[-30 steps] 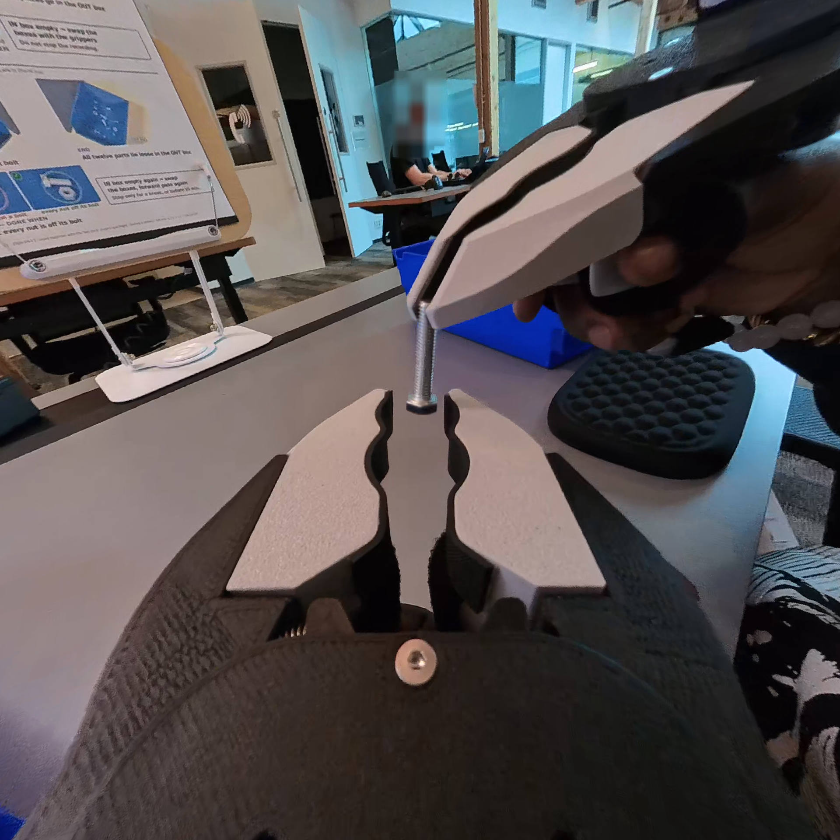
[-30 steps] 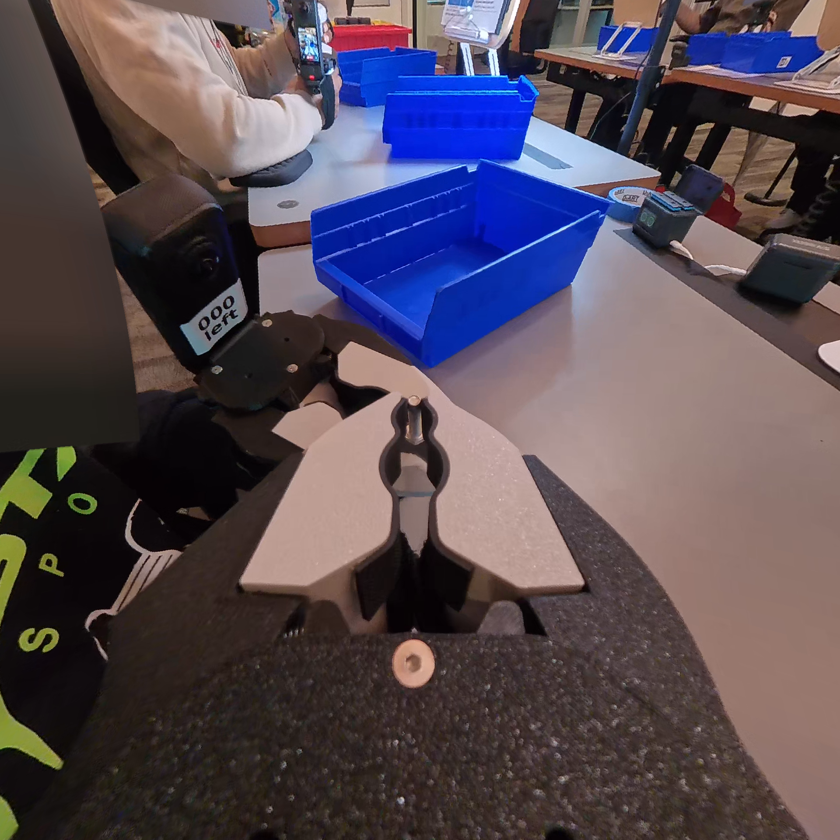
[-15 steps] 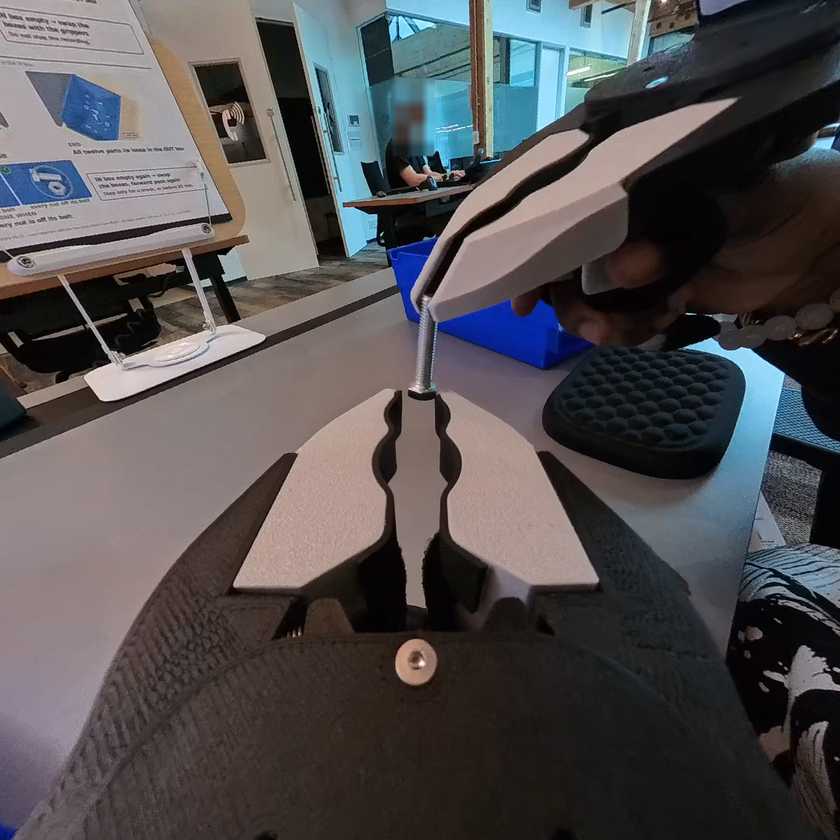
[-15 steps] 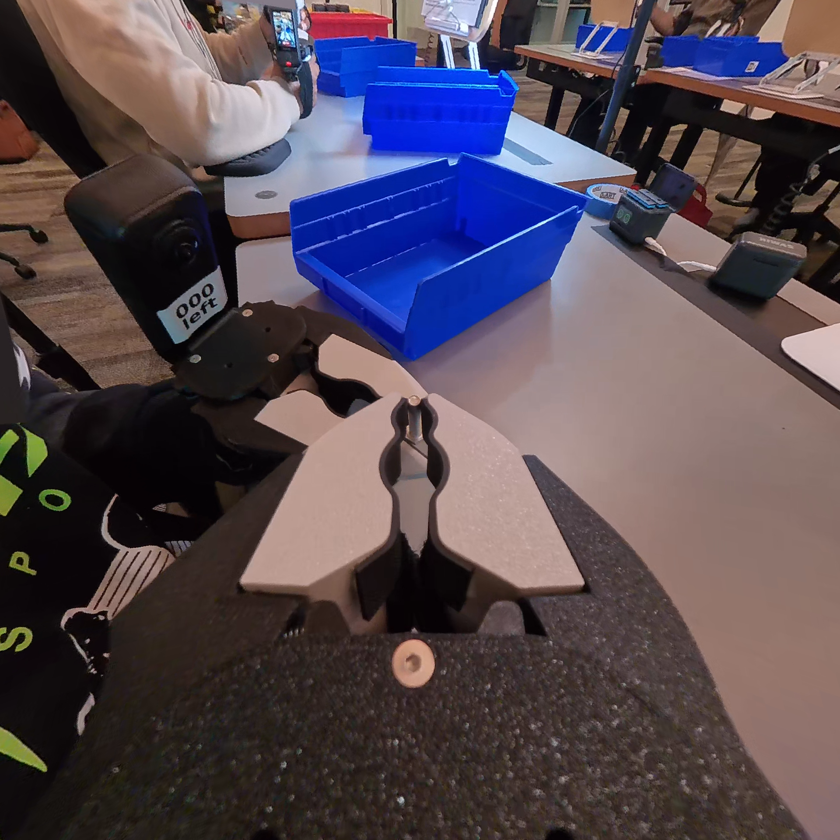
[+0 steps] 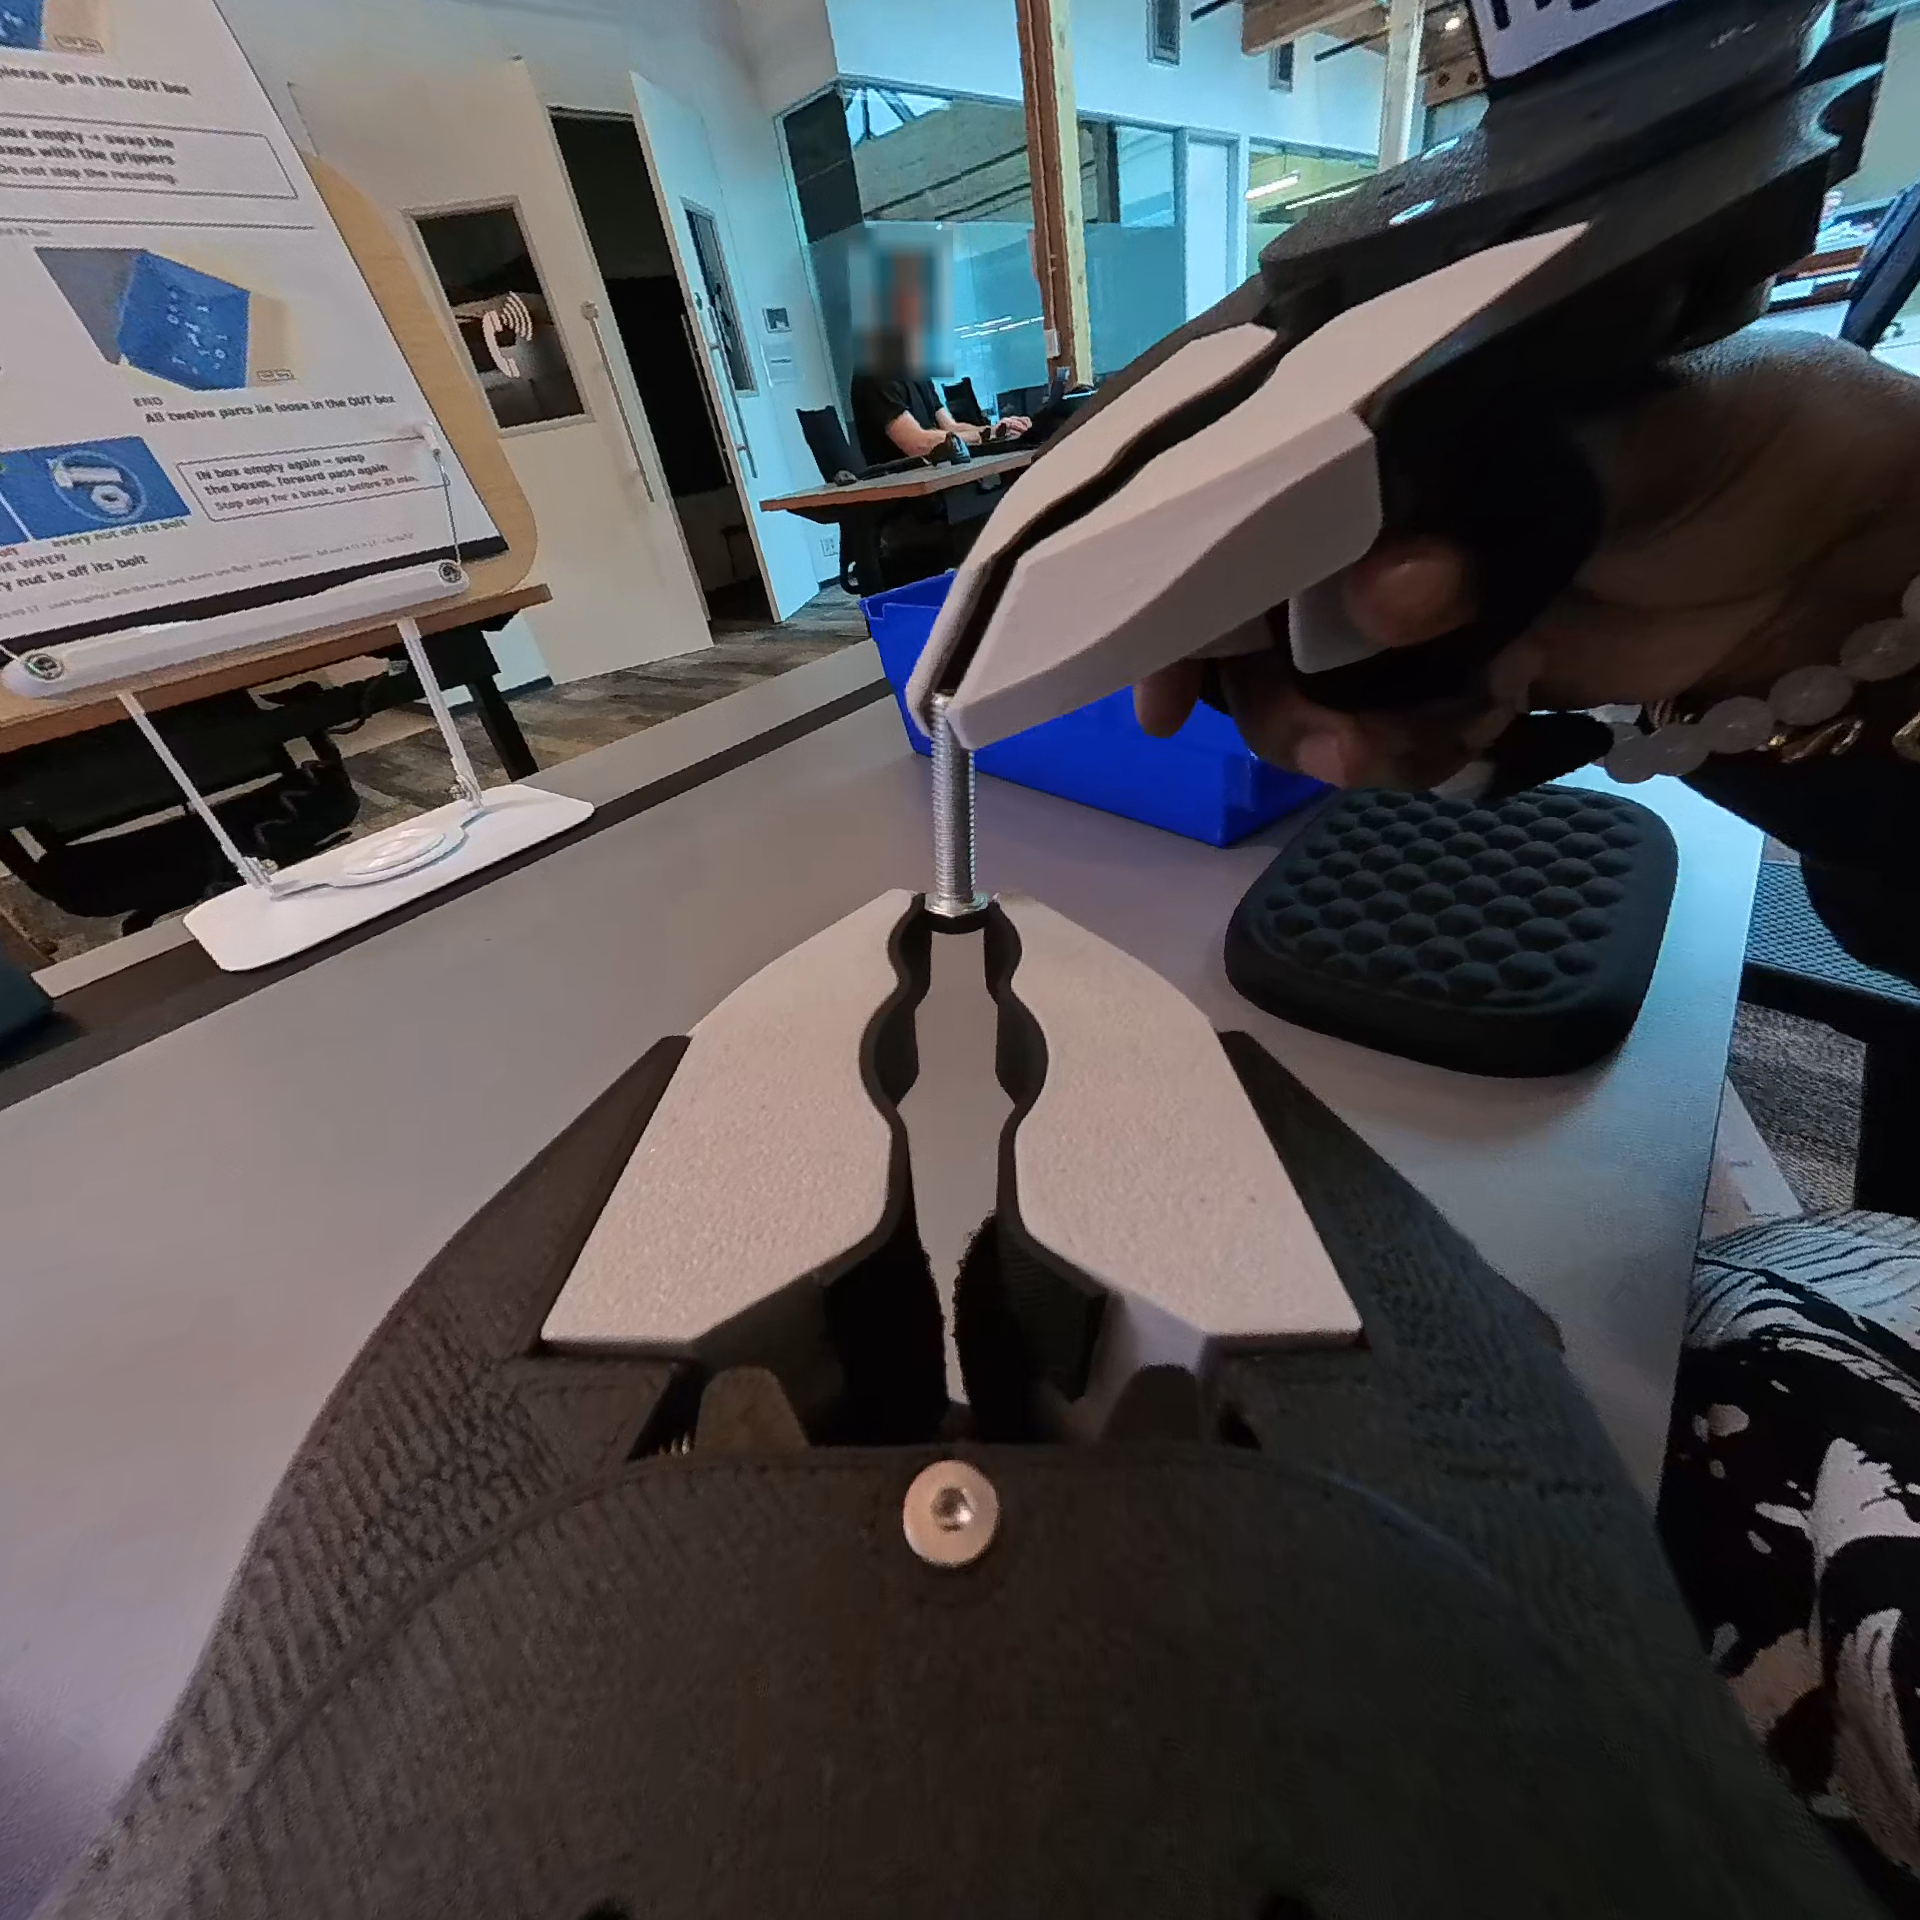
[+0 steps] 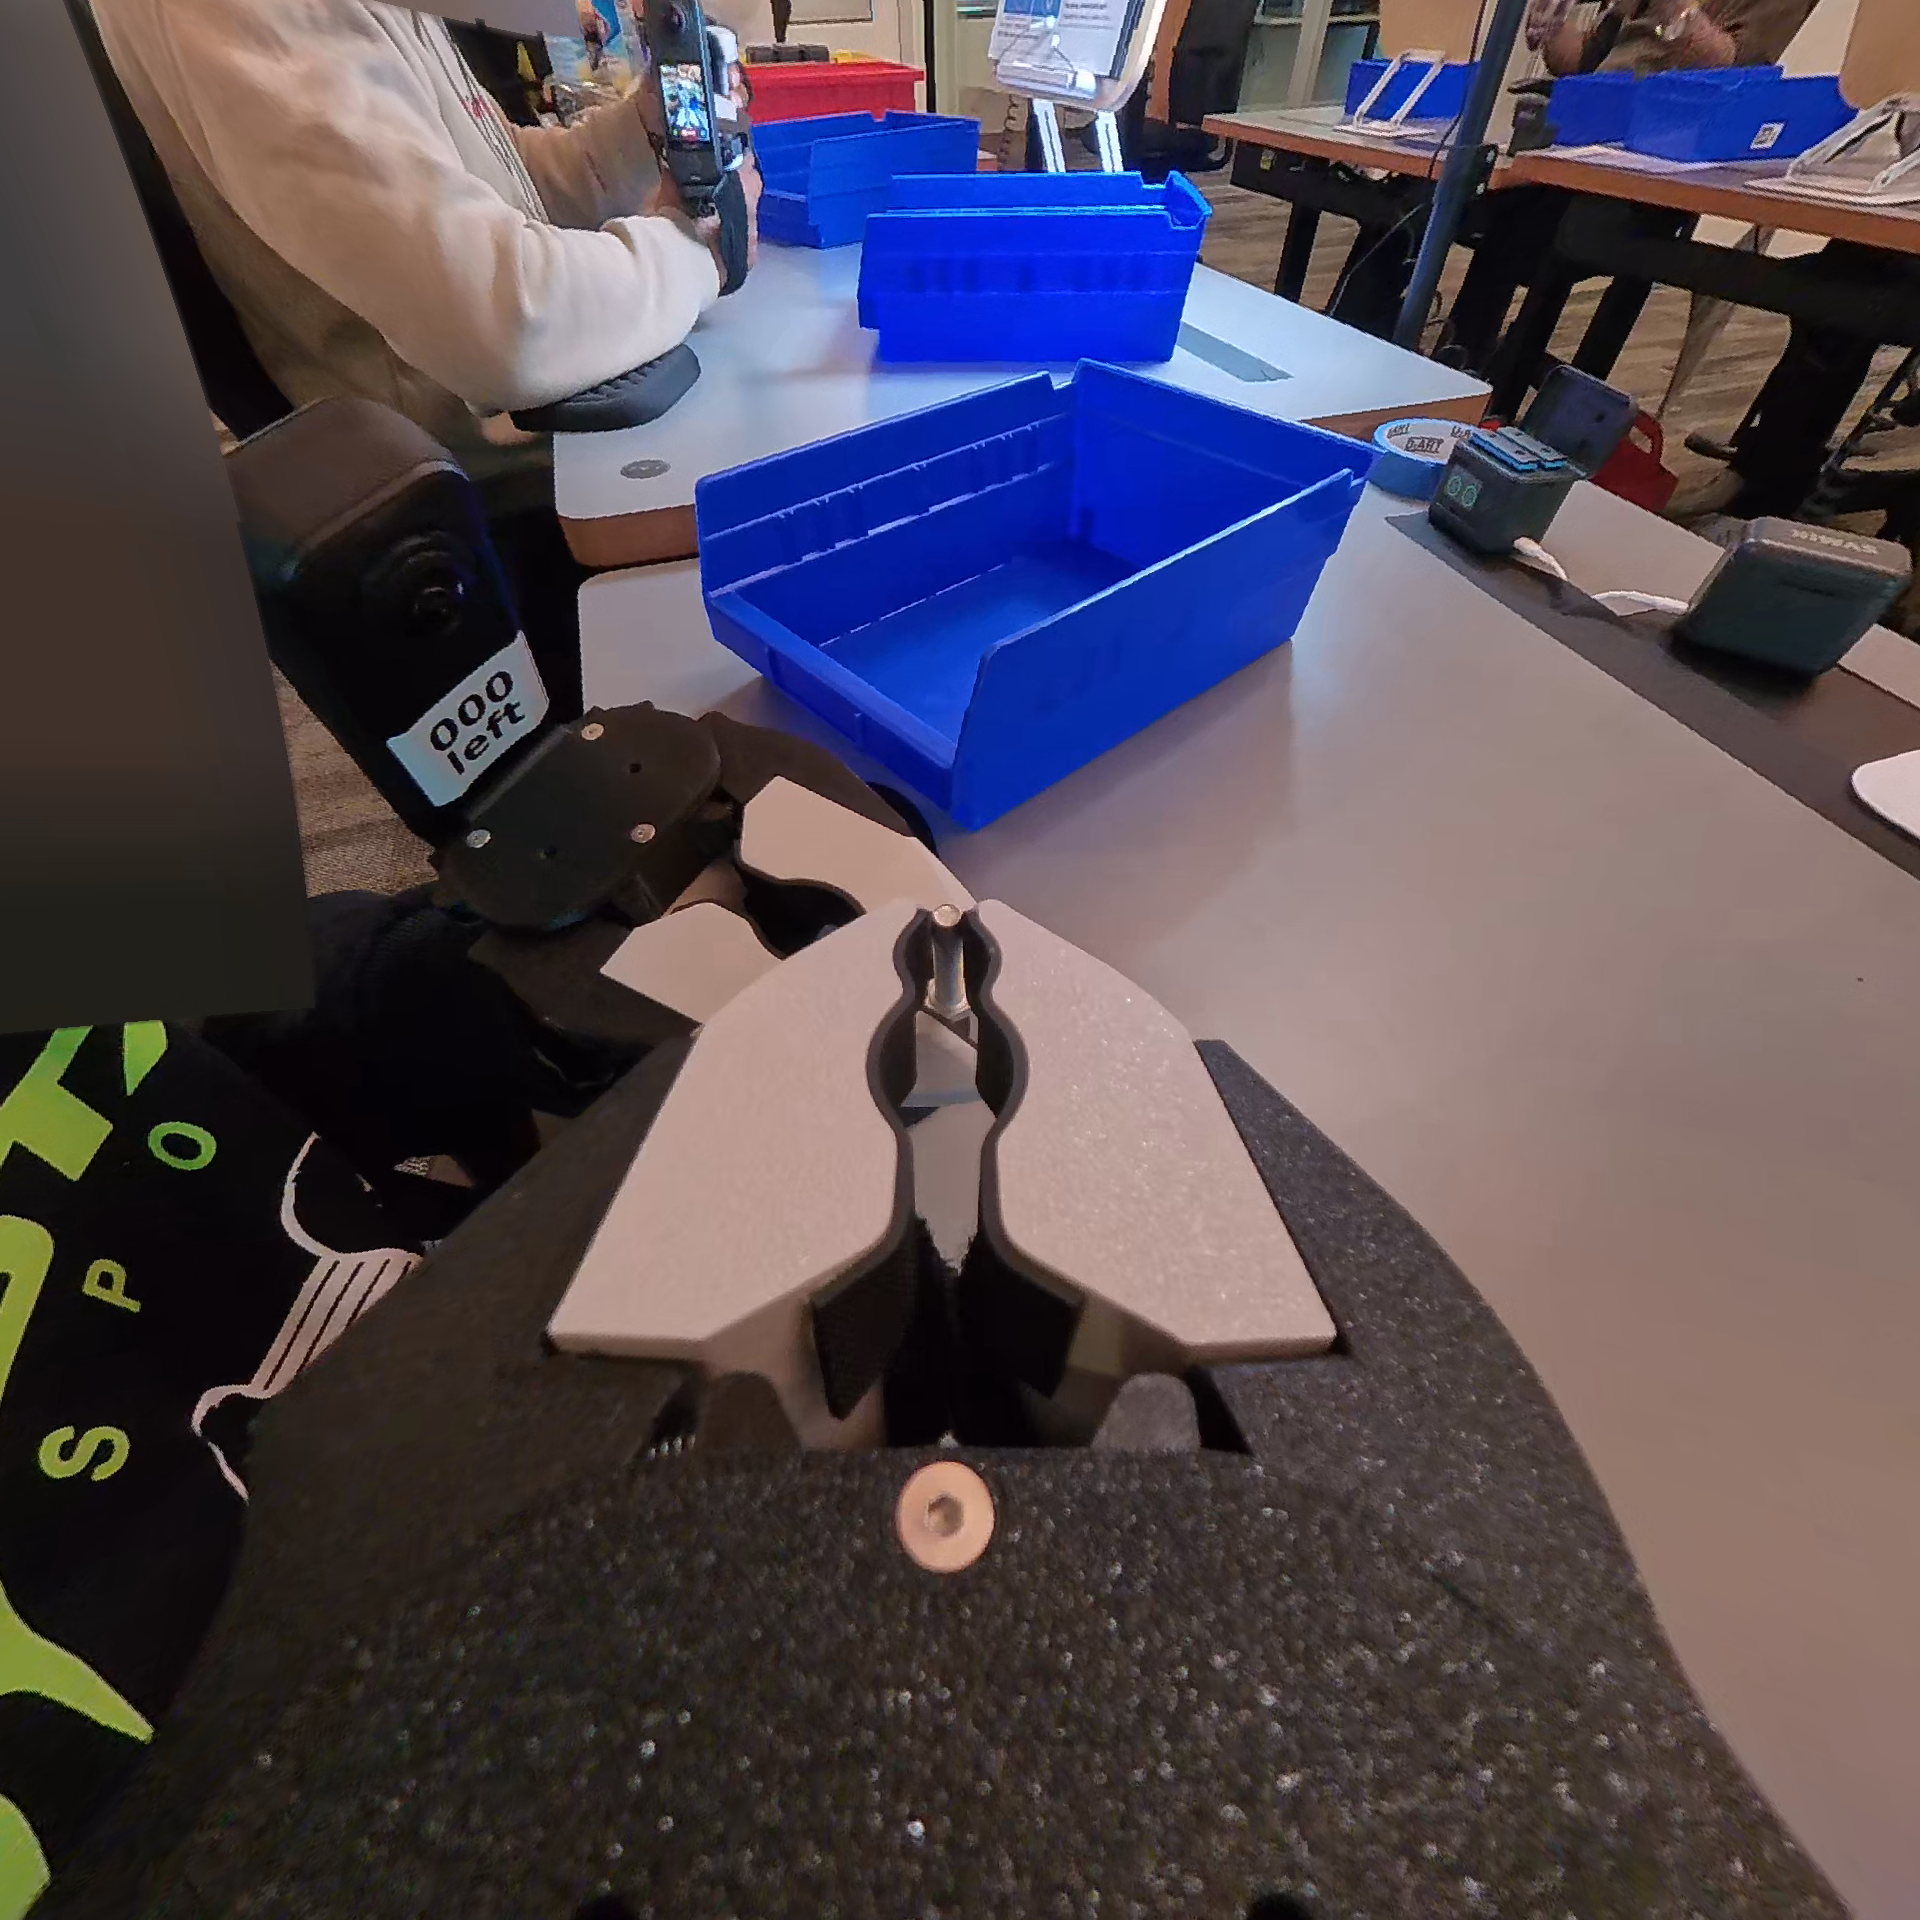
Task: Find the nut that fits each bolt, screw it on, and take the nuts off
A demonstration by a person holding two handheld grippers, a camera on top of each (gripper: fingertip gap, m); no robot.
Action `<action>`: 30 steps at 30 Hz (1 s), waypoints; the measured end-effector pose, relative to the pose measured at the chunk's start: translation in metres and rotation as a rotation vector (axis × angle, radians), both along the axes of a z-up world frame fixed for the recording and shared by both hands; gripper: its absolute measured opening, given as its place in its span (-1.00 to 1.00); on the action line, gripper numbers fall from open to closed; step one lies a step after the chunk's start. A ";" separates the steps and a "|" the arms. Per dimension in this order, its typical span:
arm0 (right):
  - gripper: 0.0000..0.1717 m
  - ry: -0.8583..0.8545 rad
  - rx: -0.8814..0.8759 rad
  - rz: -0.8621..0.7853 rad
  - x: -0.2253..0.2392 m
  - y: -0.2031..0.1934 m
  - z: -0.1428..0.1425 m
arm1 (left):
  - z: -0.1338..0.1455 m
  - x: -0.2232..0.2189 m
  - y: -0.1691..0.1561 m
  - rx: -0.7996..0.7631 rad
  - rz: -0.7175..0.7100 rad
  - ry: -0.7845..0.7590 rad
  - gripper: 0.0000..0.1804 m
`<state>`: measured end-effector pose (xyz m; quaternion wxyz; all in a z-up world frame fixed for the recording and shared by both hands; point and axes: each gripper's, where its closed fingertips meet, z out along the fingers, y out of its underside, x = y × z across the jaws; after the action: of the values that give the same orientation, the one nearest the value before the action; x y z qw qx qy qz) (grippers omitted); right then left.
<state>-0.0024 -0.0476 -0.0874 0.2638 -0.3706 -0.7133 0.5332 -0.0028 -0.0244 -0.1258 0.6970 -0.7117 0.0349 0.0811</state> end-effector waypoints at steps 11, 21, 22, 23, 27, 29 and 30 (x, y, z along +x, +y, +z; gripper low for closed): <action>-0.71 -0.394 0.442 0.348 0.051 0.039 -0.107 | -0.002 -0.004 -0.013 -0.003 -0.106 -0.086 -0.89; -0.78 -0.624 0.605 0.333 0.038 0.047 -0.149 | -0.004 -0.004 -0.012 -0.006 -0.118 -0.099 -0.89; -0.77 -0.650 0.595 0.306 0.039 0.046 -0.150 | -0.004 -0.004 -0.012 -0.007 -0.120 -0.099 -0.89; -0.77 -0.651 0.593 0.287 0.038 0.045 -0.150 | -0.005 -0.004 -0.012 -0.008 -0.123 -0.099 -0.89; -0.77 -0.616 0.637 0.302 0.039 0.045 -0.151 | -0.004 -0.004 -0.013 0.003 -0.130 -0.116 -0.89; -0.78 -0.600 0.645 0.322 0.038 0.043 -0.151 | -0.003 -0.005 -0.014 0.007 -0.131 -0.123 -0.89; -0.80 -0.593 0.646 0.331 0.037 0.043 -0.151 | -0.003 -0.005 -0.014 0.006 -0.131 -0.124 -0.89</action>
<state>0.0345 -0.0048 -0.2384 0.0617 -0.2872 -0.9368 0.1898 -0.0080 -0.0379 -0.1292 0.7037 -0.7094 0.0380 -0.0088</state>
